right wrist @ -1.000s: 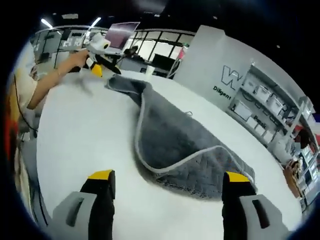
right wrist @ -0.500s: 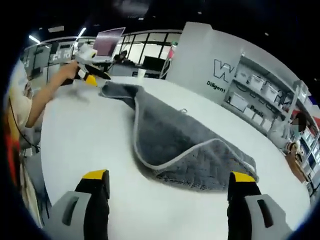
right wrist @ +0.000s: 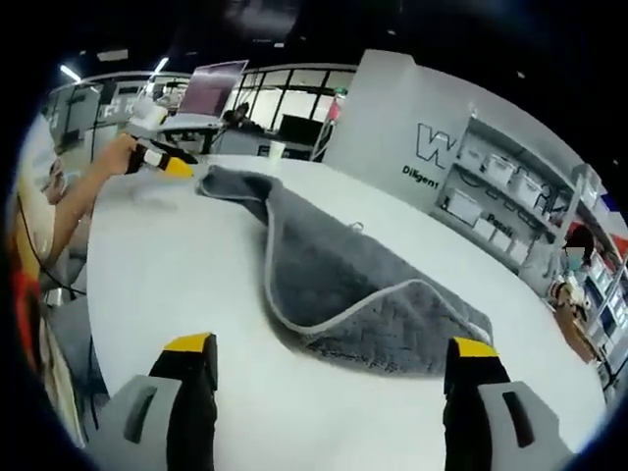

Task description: Open the folded towel by lifting each exposed corner and separating the folded layers until the towel lies flat within the target outline without major curled edges

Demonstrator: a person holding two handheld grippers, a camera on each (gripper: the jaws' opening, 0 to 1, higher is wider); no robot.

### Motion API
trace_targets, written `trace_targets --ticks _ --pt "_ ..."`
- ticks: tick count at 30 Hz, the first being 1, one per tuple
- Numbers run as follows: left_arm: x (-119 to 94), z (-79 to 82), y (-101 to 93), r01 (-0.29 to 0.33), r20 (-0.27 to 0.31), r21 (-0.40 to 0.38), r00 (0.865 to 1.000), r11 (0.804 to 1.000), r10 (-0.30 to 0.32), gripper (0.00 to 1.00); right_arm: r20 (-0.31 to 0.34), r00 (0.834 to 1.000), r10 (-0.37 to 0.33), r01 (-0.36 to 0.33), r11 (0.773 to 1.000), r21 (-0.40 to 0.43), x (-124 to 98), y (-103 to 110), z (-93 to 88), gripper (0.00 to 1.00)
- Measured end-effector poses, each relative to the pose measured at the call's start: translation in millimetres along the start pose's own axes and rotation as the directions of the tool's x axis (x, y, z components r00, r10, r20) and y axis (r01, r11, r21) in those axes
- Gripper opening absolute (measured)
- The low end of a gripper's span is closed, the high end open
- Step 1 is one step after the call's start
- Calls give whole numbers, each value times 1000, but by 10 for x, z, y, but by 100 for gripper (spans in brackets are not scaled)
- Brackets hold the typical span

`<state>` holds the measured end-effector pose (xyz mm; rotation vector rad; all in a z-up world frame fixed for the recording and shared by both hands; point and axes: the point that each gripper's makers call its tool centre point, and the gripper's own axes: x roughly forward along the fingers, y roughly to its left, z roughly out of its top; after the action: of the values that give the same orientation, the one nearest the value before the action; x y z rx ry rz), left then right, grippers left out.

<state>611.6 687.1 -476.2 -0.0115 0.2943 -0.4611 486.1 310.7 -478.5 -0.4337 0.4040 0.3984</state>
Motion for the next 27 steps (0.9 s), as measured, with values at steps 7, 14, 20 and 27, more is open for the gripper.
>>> trace_targets --ticks 7,14,20,27 --pt "81 19 7 -98 75 -137 991 986 109 60 21 1000 7 -7 1000 -17 -53 66 70 95" --pt "225 -120 37 -217 49 -166 972 962 228 40 25 1000 14 -13 1000 -18 -79 87 68 94" --pt "271 -180 45 -256 53 -166 962 952 268 28 22 1000 6 -6 1000 -11 -94 57 40 94" --pt "208 -223 198 -292 57 -200 950 935 308 17 18 1000 5 -5 1000 -9 -103 46 13 94"
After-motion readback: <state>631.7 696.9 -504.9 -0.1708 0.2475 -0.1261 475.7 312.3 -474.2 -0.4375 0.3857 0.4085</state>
